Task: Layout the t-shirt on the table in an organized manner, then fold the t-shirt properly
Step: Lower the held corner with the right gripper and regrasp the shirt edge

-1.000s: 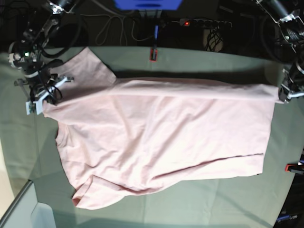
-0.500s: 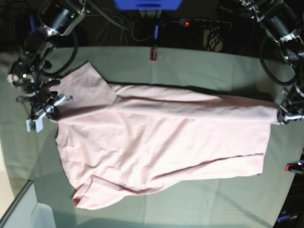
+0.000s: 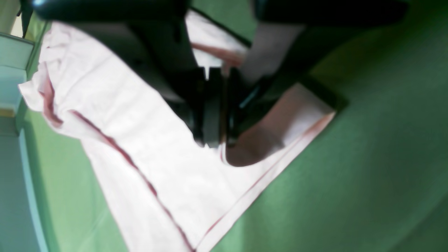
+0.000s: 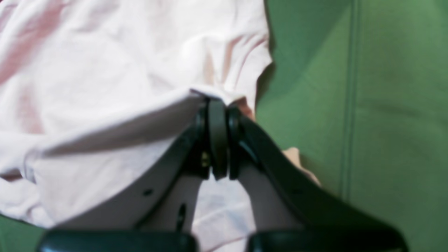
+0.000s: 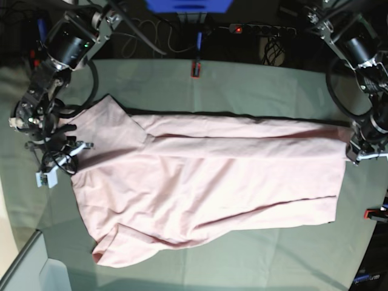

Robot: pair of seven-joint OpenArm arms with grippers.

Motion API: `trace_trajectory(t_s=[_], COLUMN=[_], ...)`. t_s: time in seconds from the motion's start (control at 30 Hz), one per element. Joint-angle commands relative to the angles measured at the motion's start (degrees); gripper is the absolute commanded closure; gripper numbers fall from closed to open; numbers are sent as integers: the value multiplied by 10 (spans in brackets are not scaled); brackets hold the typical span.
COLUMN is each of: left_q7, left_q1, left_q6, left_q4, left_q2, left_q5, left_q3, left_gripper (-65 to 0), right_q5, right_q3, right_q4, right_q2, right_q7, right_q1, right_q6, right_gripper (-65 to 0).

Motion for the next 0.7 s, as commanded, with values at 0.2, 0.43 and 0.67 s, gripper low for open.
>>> trace_trajectory(t_s=[0.2,0.43,0.67], left_q7=[-44,-54,-55], left_q1=[-17,-18,-33], left_q6=[-3,-3,-1], left_q4=[-2,-2,-2], left_q2=[-10,-11,-11], left_q5=[-8,-8,-8], left_q3=[-1,28,53], left_gripper=[-2,-3,-4], right_q5=[10,10,10], right_q3=[-17,-30,-30], right_q4=[1,-12,-16], right_q2=[6,9,9], right_q7=[13,13,12], right_q1=[31,34,33], right_q6=[-1,-1,-1], right_gripper=[0,0,0])
